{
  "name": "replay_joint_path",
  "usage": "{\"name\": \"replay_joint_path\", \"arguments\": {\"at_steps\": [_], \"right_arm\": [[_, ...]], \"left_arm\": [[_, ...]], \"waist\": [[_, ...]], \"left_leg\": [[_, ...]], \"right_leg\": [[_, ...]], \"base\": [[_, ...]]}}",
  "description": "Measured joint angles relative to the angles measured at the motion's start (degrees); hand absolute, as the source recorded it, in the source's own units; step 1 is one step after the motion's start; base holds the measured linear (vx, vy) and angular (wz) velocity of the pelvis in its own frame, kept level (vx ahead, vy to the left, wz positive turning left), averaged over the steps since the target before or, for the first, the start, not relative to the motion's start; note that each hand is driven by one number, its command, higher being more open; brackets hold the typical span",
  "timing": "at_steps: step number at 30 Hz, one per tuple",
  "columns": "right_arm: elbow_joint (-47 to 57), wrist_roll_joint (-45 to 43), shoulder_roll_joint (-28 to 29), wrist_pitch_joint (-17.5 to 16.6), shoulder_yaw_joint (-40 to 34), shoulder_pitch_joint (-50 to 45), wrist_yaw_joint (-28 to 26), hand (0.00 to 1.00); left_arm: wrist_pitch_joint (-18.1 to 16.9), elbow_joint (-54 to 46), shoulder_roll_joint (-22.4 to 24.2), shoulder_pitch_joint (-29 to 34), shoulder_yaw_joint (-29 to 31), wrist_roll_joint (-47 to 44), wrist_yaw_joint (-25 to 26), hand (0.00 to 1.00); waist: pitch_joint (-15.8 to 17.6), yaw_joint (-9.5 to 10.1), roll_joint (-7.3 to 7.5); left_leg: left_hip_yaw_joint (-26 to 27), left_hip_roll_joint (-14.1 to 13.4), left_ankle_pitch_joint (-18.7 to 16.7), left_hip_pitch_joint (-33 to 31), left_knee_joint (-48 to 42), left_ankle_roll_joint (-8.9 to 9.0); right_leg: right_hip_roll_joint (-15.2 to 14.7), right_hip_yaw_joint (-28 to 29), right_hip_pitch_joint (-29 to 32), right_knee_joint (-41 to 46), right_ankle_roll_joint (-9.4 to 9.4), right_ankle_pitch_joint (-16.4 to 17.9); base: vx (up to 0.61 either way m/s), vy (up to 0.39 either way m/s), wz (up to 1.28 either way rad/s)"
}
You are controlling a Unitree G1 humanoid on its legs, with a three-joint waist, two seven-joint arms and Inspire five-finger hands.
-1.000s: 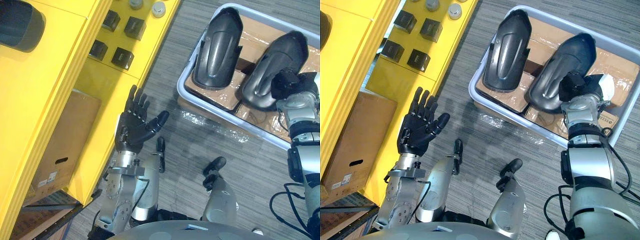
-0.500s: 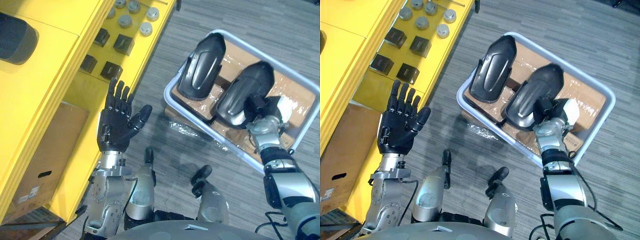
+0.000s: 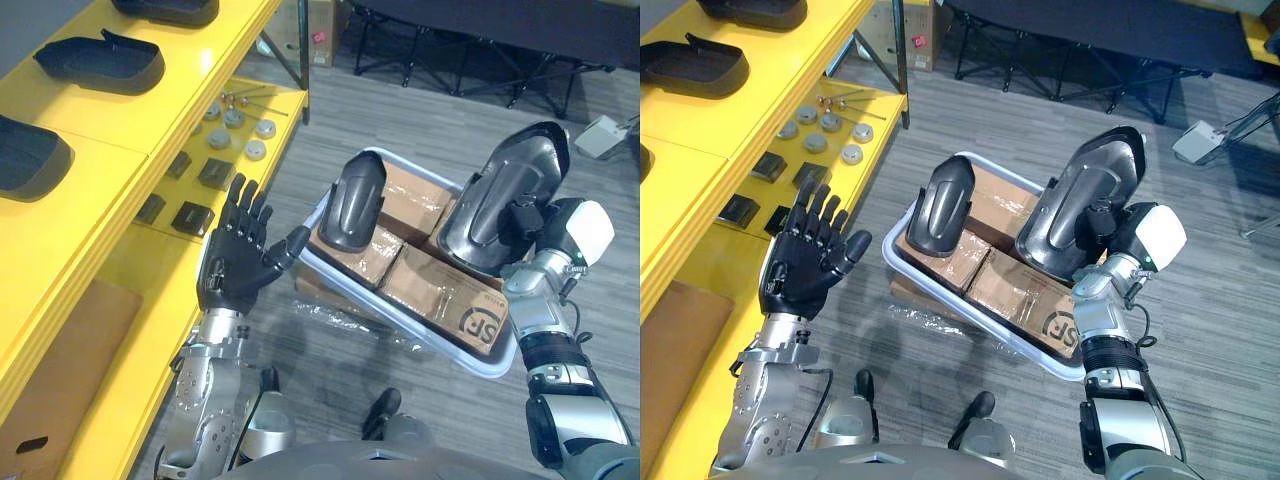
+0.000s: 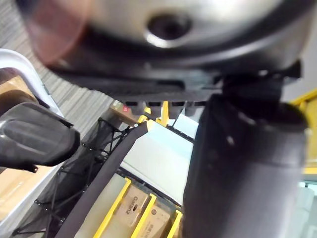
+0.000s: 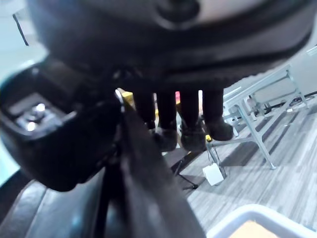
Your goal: Walk over and take three plastic housings, then place them on the shelf
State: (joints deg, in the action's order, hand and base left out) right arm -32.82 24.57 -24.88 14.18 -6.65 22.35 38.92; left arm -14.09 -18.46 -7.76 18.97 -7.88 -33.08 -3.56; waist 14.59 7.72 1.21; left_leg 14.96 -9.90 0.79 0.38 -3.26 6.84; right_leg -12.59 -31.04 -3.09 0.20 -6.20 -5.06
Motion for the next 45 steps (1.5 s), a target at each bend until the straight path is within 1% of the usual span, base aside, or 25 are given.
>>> {"name": "replay_joint_path", "arguments": {"at_steps": [2, 5, 6, 7, 8, 10, 11, 12, 13, 15, 16, 18, 19, 20, 22, 24, 27, 28, 30, 33, 37, 40, 41, 45], "right_arm": [[0.9, 0.0, 0.0, -0.1, -0.3, -0.6, 0.4, 0.0], [5.5, 2.9, 0.0, -1.8, -0.7, -2.5, 0.4, 0.0], [6.3, 3.9, -0.1, -2.3, -0.7, -2.7, 0.3, 0.0], [8.2, 5.5, -0.3, -3.4, -0.5, -3.3, 0.2, 0.0], [9.5, 7.4, -1.2, -4.6, 0.3, -3.5, -0.1, 0.0], [10.8, 10.5, -4.1, -6.8, 3.0, -3.5, -2.0, 0.0], [11.2, 11.3, -4.7, -7.5, 3.7, -3.5, -2.4, 0.0], [11.5, 12.6, -5.6, -9.5, 4.9, -3.3, -3.0, 0.0], [11.8, 13.4, -5.9, -10.1, 5.5, -3.3, -3.4, 0.0], [13.1, 13.8, -6.3, -13.3, 7.8, -3.4, -4.9, 0.0], [13.3, 14.5, -6.3, -14.0, 8.3, -3.4, -5.1, 0.0], [14.7, 17.0, -6.2, -17.0, 9.7, -3.4, -6.3, 0.0], [15.0, 17.7, -6.2, -17.7, 10.1, -3.5, -6.5, 0.0], [15.5, 18.4, -6.2, -19.2, 10.4, -3.6, -6.8, 0.0], [16.2, 18.5, -6.2, -21.6, 11.0, -3.6, -7.1, 0.0], [16.3, 18.5, -6.2, -23.3, 11.9, -3.7, -7.4, 0.0], [16.3, 20.0, -5.8, -24.7, 12.8, -4.1, -7.8, 0.0], [16.3, 20.2, -4.7, -25.9, 13.7, -4.3, -8.7, 0.0], [16.3, 20.2, -2.9, -27.3, 15.1, -5.3, -9.0, 0.0], [16.3, 20.9, 0.0, -29.5, 18.2, -6.6, -10.9, 0.0], [16.3, 22.6, 2.2, -31.2, 21.8, -8.4, -12.7, 0.0], [16.1, 23.7, 3.6, -30.9, 21.9, -9.3, -13.1, 0.0], [16.1, 24.2, 4.3, -30.7, 21.9, -9.3, -13.1, 0.0], [15.4, 24.2, 5.0, -30.7, 22.6, -9.4, -12.8, 0.0]], "left_arm": [[0.4, 0.0, 0.0, 1.1, 0.4, 0.0, -0.9, 1.0], [1.0, 0.0, 0.0, 1.8, 1.4, 0.0, -3.0, 1.0], [1.5, -0.1, 0.0, 1.7, 1.4, 0.0, -3.5, 1.0], [2.8, -0.2, 0.0, 1.4, 1.4, 0.5, -4.3, 1.0], [4.0, -0.2, 0.0, 0.8, 1.3, 3.1, -5.1, 1.0], [7.7, -0.1, -1.2, -1.3, -0.1, 6.9, -6.2, 1.0], [8.9, -0.1, -1.7, -2.0, -0.7, 7.3, -6.5, 1.0], [11.5, 0.0, -2.4, -3.9, -1.8, 8.4, -7.1, 1.0], [12.8, 0.2, -2.6, -4.9, -2.6, 8.5, -7.3, 1.0], [18.7, 2.3, -3.5, -8.8, -4.9, 8.2, -8.6, 1.0], [19.8, 3.5, -3.5, -9.8, -5.5, 8.1, -8.7, 1.0], [24.5, 9.3, -3.5, -13.0, -6.8, 4.8, -8.4, 1.0], [25.7, 10.8, -3.4, -13.6, -7.1, 3.7, -8.4, 1.0], [27.8, 13.5, -3.3, -14.5, -7.6, 1.4, -7.7, 1.0], [29.5, 16.4, -3.3, -15.1, -8.3, -2.1, -6.4, 1.0], [29.6, 17.4, -3.1, -15.1, -8.7, -5.7, -4.9, 1.0], [29.6, 17.4, -3.1, -16.5, -9.4, -8.7, -3.6, 1.0], [29.6, 17.4, -2.7, -17.5, -9.4, -9.9, -2.9, 1.0], [29.6, 18.1, -1.9, -18.7, -9.6, -10.5, -2.0, 1.0], [29.3, 19.1, -1.0, -19.8, -10.2, -12.2, -0.1, 1.0], [29.2, 21.6, -1.0, -21.2, -11.6, -16.3, 0.8, 1.0], [29.1, 22.9, -1.1, -21.2, -11.8, -18.6, 1.0, 1.0], [29.1, 22.9, -1.1, -21.2, -11.8, -18.8, 1.1, 0.0], [28.6, 23.0, -1.1, -21.3, -12.2, -18.9, 3.0, 0.0]], "waist": [[-0.3, 0.05, -0.15], [-0.6, -0.03, -0.62], [-0.7, -0.06, -0.76], [-1.2, -0.13, -0.97], [-1.5, -0.16, -1.14], [-2.6, -0.19, -1.2], [-2.8, -0.24, -1.19], [-3.0, -0.26, -1.15], [-3.1, -0.37, -1.13], [-4.2, -1.29, -1.07], [-4.4, -1.5, -1.05], [-5.0, -2.64, -0.78], [-5.3, -3.12, -0.69], [-5.8, -3.87, -0.44], [-6.4, -4.78, 0.01], [-6.6, -4.84, -0.02], [-7.0, -4.78, -0.21], [-7.4, -4.85, -0.35], [-8.3, -4.8, -0.55], [-9.4, -4.96, -0.75], [-9.8, -4.87, -0.35], [-9.9, -4.83, -0.17], [-10.0, -4.87, -0.11], [-10.3, -4.85, 0.2]], "left_leg": [[0.0, 0.1, -0.1, 0.0, -0.1, -0.05], [0.1, 0.2, -0.1, -0.1, -0.1, -0.06], [0.2, 0.2, -0.1, -0.1, -0.1, -0.06], [0.3, 0.2, -0.1, -0.1, -0.1, -0.05], [0.5, 0.2, -0.1, 0.1, 0.1, -0.05], [1.1, 0.3, -0.1, 0.4, 0.4, -0.06], [1.2, 0.3, -0.1, 0.5, 0.5, -0.06], [1.9, 0.3, -0.1, 1.3, 0.6, -0.05], [2.2, 0.3, -0.1, 1.7, 0.7, -0.05], [3.4, 0.6, -0.1, 3.2, 1.8, -0.05], [3.9, 0.6, -0.2, 3.6, 1.8, -0.03], [5.2, 0.6, -0.2, 5.0, 2.6, 0.0], [5.4, 0.6, -0.2, 5.2, 2.6, 0.02], [5.7, 0.6, -0.2, 5.3, 2.6, 0.05], [6.3, 0.5, -0.2, 5.4, 2.6, 0.06], [7.2, 0.5, -0.3, 6.1, 2.6, 0.1], [7.2, 0.5, -0.2, 6.1, 2.6, 0.1], [7.2, 0.5, -0.2, 6.1, 2.6, 0.08], [7.2, 0.5, -0.2, 6.1, 2.7, 0.09], [7.2, 0.6, -0.1, 6.1, 2.8, 0.09], [7.0, 0.6, 0.0, 6.0, 2.9, 0.08], [6.7, 0.9, 0.0, 6.0, 3.1, -0.04], [6.7, 1.0, 0.2, 6.1, 3.4, -0.06], [6.5, 1.0, 0.2, 6.1, 3.4, -0.07]], "right_leg": [[0.0, 0.0, -0.4, -0.7, -0.1, -0.3], [0.2, 0.0, -0.4, -1.4, -0.15, -0.7], [0.2, 0.0, -0.4, -1.4, -0.16, -0.7], [0.2, 0.1, -0.4, -1.5, -0.2, -0.8], [0.2, 0.2, -0.4, -1.6, -0.23, -0.8], [0.2, 0.8, -0.3, -2.0, -0.3, -1.2], [0.3, 0.9, -0.4, -2.3, -0.25, -1.4], [0.3, 1.6, -0.7, -2.6, -0.28, -1.7], [0.3, 1.7, -1.0, -2.8, -0.31, -1.8], [0.4, 2.8, -1.5, -3.4, -0.52, -2.2], [0.4, 3.2, -1.6, -3.4, -0.56, -2.2], [0.5, 4.4, -1.8, -3.5, -0.53, -2.3], [0.5, 4.6, -1.8, -3.5, -0.52, -2.3], [0.6, 4.8, -1.8, -3.8, -0.55, -2.5], [0.9, 5.3, -1.7, -4.6, -0.42, -3.1], [0.9, 6.1, -1.8, -4.6, -0.4, -3.3], [0.9, 6.1, -1.8, -4.6, -0.33, -3.5], [0.9, 6.1, -1.8, -4.6, -0.32, -3.5], [0.9, 6.1, -1.8, -4.6, -0.32, -3.5], [0.9, 6.1, -1.7, -4.6, -0.34, -3.5], [0.9, 6.0, -1.8, -4.6, -0.37, -3.6], [0.6, 5.8, -1.8, -4.6, -0.5, -3.6], [0.6, 5.8, -1.8, -4.6, -0.51, -3.7], [0.5, 5.8, -1.8, -4.7, -0.45, -3.7]], "base": [[0.0, 0.0, 0.0], [0.0, 0.0, 0.0], [0.0, 0.0, 0.0], [0.02, 0.01, -0.04], [0.03, 0.011, -0.06], [0.02, 0.011, -0.11], [0.02, 0.013, -0.18], [0.01, 0.013, -0.17], [0.0, 0.022, -0.2], [0.0, 0.024, -0.23], [-0.01, 0.029, -0.32], [-0.02, 0.027, -0.29], [-0.03, 0.015, -0.19], [-0.03, 0.008, -0.14], [-0.02, 0.006, -0.16], [-0.03, 0.016, -0.18], [-0.02, 0.013, -0.03], [-0.03, 0.017, 0.0], [0.0, 0.0, 0.0], [0.0, 0.0, 0.0], [0.0, 0.0, 0.0], [0.01, 0.035, 0.03], [0.0, 0.0, 0.0], [0.0, 0.0, 0.0]]}}
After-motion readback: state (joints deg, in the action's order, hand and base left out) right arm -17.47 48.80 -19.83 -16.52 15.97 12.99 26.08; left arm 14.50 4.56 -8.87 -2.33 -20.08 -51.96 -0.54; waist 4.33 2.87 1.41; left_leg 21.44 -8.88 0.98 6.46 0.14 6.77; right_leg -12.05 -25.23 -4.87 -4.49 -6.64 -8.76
